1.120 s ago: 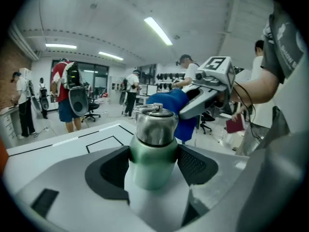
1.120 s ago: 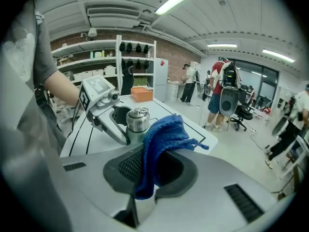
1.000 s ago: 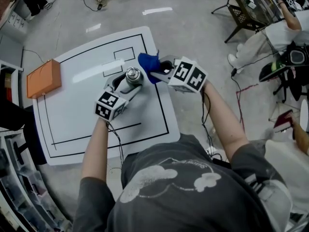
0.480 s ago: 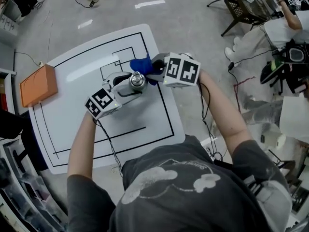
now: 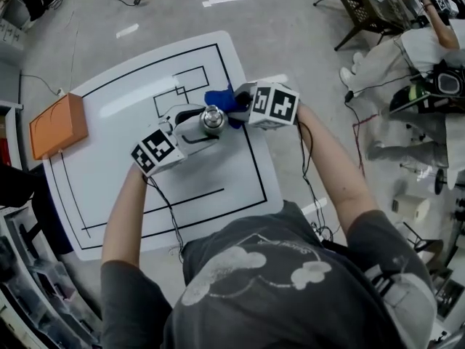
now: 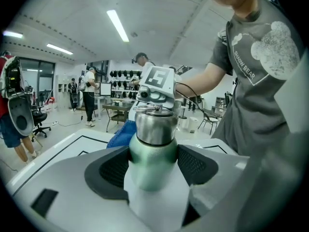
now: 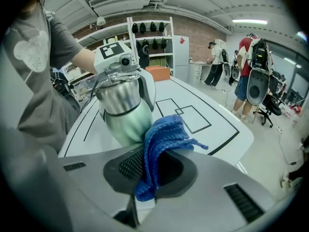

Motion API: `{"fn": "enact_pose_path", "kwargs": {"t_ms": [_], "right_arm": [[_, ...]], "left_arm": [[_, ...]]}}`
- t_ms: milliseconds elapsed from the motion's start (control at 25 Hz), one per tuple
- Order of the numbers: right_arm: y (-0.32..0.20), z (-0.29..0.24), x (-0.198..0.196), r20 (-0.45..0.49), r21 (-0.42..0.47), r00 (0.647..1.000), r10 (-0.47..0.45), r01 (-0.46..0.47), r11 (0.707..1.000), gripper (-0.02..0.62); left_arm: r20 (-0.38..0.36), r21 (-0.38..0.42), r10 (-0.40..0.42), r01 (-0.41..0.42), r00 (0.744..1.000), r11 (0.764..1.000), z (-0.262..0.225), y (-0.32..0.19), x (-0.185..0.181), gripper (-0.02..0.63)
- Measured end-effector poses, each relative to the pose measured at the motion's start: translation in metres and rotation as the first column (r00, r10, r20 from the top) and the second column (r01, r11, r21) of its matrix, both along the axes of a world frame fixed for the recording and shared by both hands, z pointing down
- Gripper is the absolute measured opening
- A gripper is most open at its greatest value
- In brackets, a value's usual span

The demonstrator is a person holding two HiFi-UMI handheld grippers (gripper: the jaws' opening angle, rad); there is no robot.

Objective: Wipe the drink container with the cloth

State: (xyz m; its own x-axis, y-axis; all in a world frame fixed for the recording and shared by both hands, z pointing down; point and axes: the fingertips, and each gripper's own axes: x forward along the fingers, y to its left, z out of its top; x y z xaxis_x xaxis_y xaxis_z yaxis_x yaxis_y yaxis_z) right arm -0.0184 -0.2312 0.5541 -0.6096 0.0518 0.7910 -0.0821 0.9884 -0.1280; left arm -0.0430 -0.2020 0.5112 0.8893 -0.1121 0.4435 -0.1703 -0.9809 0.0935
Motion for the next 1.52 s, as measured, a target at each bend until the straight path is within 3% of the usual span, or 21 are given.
{"fn": "enact_pose_path", "kwargs": {"t_ms": [120, 280, 360, 440, 600, 760, 1000, 1080, 1280, 1360, 1440, 1520], "right_arm": [[0.001, 0.004, 0.001, 0.008, 0.016, 0.999, 0.034, -0.035, 0.999, 0.041], [0.001, 0.000, 0.004, 0.027, 0.047, 0.996, 0.086, -0.087, 0.995, 0.042], [0.000, -0.003, 0.009, 0.029, 0.077, 0.992, 0.123, -0.125, 0.989, 0.043], [-0.001, -0.009, 0.016, 0.038, 0.110, 0.985, 0.168, -0.171, 0.979, 0.043], [0.005, -0.022, 0.029, 0.085, 0.153, 0.969, 0.231, -0.241, 0.958, 0.043], [0.013, -0.031, 0.037, 0.125, 0.185, 0.955, 0.269, -0.289, 0.939, 0.043], [0.022, -0.038, 0.050, 0.173, 0.191, 0.925, 0.338, -0.368, 0.910, 0.043], [0.025, -0.039, 0.056, 0.179, 0.185, 0.917, 0.357, -0.388, 0.903, 0.044], [0.033, -0.040, 0.068, 0.187, 0.181, 0.910, 0.371, -0.403, 0.897, 0.043], [0.035, -0.040, 0.072, 0.184, 0.179, 0.913, 0.364, -0.395, 0.901, 0.044], [0.037, -0.037, 0.076, 0.176, 0.176, 0.917, 0.358, -0.387, 0.905, 0.044], [0.038, -0.034, 0.079, 0.170, 0.176, 0.918, 0.358, -0.385, 0.906, 0.044]], "left_arm": [[0.013, -0.015, -0.031, 0.031, 0.999, 0.999, 0.001, 0.000, -0.002, 0.313], [0.018, -0.039, -0.144, 0.144, 0.989, 0.989, 0.002, 0.000, -0.007, 0.313], [0.021, -0.039, -0.230, 0.231, 0.973, 0.972, 0.002, 0.001, -0.010, 0.313], [0.006, -0.049, -0.338, 0.338, 0.941, 0.940, -0.001, 0.003, -0.013, 0.313], [-0.064, -0.095, -0.533, 0.527, 0.844, 0.845, -0.012, 0.009, -0.017, 0.313], [-0.071, -0.093, -0.645, 0.639, 0.760, 0.763, -0.017, 0.011, -0.015, 0.313], [-0.078, -0.139, -0.790, 0.778, 0.608, 0.613, -0.016, 0.015, -0.003, 0.328], [-0.059, -0.133, -0.837, 0.827, 0.544, 0.547, -0.013, 0.013, -0.002, 0.332], [0.002, -0.065, -0.939, 0.937, 0.344, 0.343, -0.001, 0.009, -0.007, 0.348], [0.023, -0.059, -0.961, 0.960, 0.276, 0.274, 0.004, 0.006, -0.005, 0.354], [0.036, -0.048, -0.973, 0.973, 0.229, 0.227, 0.007, 0.003, -0.003, 0.356], [0.038, -0.035, -0.980, 0.980, 0.197, 0.196, 0.009, 0.000, -0.004, 0.356]]}}
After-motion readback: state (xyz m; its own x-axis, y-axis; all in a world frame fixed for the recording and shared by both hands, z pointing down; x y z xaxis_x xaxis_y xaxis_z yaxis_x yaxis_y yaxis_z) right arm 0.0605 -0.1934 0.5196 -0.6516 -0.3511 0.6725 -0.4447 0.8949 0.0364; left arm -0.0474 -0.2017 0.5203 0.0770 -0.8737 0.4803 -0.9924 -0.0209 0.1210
